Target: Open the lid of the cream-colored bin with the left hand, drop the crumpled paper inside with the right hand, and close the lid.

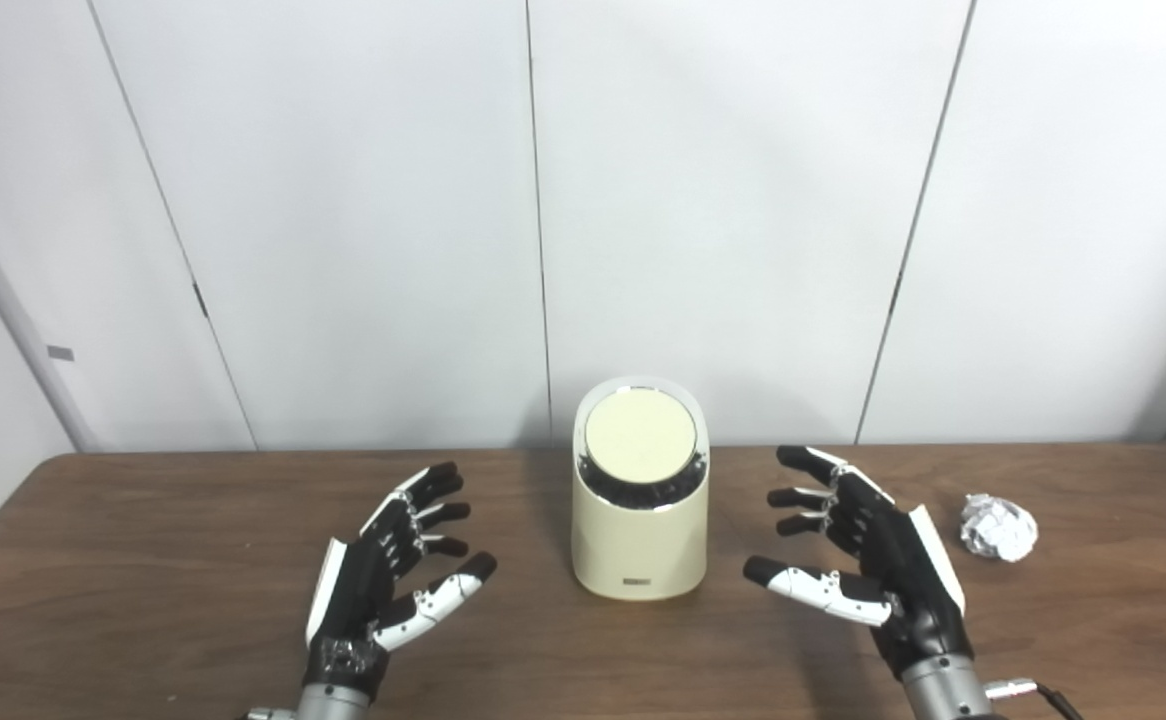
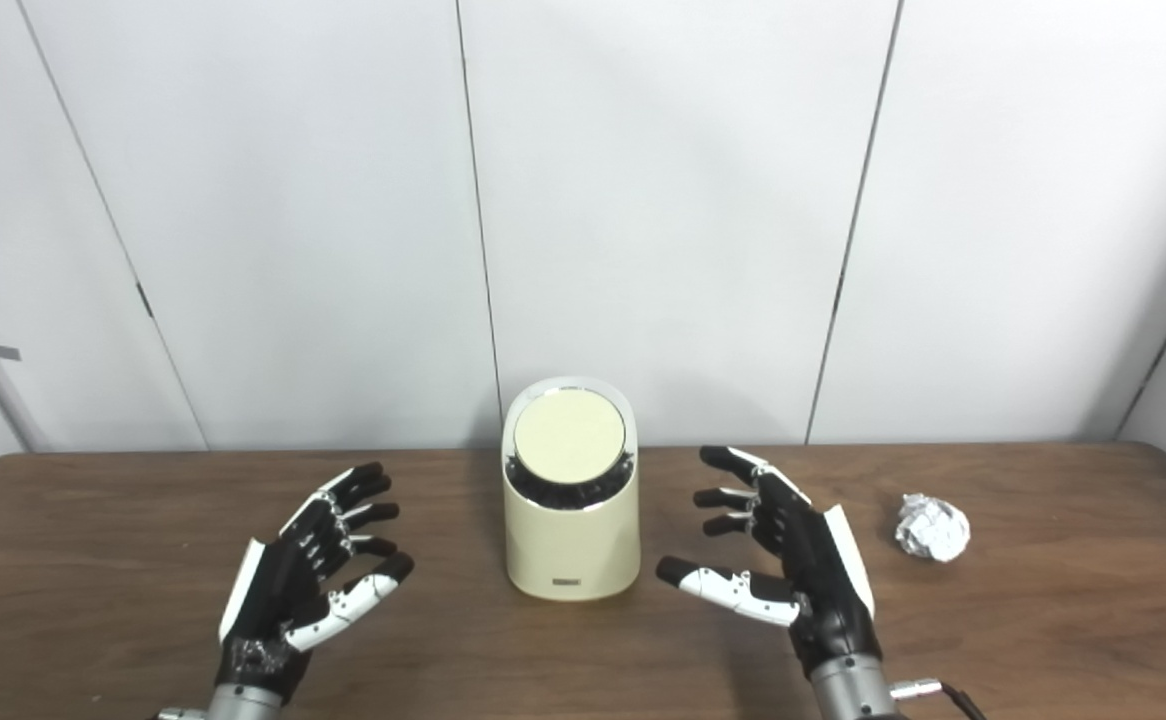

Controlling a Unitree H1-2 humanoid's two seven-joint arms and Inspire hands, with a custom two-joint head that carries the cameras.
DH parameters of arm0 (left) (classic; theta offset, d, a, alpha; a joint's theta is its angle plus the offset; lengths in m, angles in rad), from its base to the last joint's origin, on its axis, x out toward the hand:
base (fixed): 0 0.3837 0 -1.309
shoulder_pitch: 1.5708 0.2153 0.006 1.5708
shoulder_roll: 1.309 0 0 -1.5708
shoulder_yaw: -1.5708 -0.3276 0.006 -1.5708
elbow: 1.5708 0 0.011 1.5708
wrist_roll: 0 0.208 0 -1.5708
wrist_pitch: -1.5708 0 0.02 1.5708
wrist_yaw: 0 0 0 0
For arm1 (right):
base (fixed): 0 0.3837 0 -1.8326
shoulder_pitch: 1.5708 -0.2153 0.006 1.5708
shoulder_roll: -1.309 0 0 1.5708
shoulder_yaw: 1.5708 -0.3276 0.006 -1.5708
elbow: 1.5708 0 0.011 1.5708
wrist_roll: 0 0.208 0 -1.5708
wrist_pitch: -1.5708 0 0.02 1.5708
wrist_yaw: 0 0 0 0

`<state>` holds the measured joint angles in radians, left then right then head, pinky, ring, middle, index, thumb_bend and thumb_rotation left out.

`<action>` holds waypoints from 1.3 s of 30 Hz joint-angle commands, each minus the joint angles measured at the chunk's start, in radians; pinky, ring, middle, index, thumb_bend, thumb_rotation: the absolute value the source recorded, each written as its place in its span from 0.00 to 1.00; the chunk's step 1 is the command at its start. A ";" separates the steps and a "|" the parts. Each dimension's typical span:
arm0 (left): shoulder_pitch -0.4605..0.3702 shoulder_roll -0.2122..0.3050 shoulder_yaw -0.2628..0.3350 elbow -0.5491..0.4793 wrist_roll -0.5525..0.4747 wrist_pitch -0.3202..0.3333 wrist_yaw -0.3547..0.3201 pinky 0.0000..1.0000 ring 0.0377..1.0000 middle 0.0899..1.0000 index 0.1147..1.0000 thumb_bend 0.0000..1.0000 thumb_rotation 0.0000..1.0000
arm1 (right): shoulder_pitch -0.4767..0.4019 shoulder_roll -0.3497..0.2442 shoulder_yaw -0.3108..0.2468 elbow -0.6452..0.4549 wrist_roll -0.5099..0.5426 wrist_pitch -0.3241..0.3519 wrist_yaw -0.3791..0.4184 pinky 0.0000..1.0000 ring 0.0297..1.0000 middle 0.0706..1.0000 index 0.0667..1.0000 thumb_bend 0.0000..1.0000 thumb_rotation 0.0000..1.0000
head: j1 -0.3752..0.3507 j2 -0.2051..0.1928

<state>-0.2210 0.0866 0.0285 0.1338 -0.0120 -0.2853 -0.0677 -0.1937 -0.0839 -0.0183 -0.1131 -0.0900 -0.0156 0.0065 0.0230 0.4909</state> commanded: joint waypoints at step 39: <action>-0.178 -0.044 -0.043 -0.192 0.187 0.345 0.071 0.91 0.90 0.88 0.90 0.76 0.25 | -0.025 0.001 0.002 -0.012 -0.022 -0.034 -0.016 0.58 0.67 0.80 0.74 0.78 0.19 | -0.017 -0.036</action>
<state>-0.3549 0.0388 -0.0091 -0.0405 0.1598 0.0613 -0.0032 -0.1850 -0.0829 -0.0140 -0.1036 -0.1139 -0.0129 -0.0013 0.0046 0.4541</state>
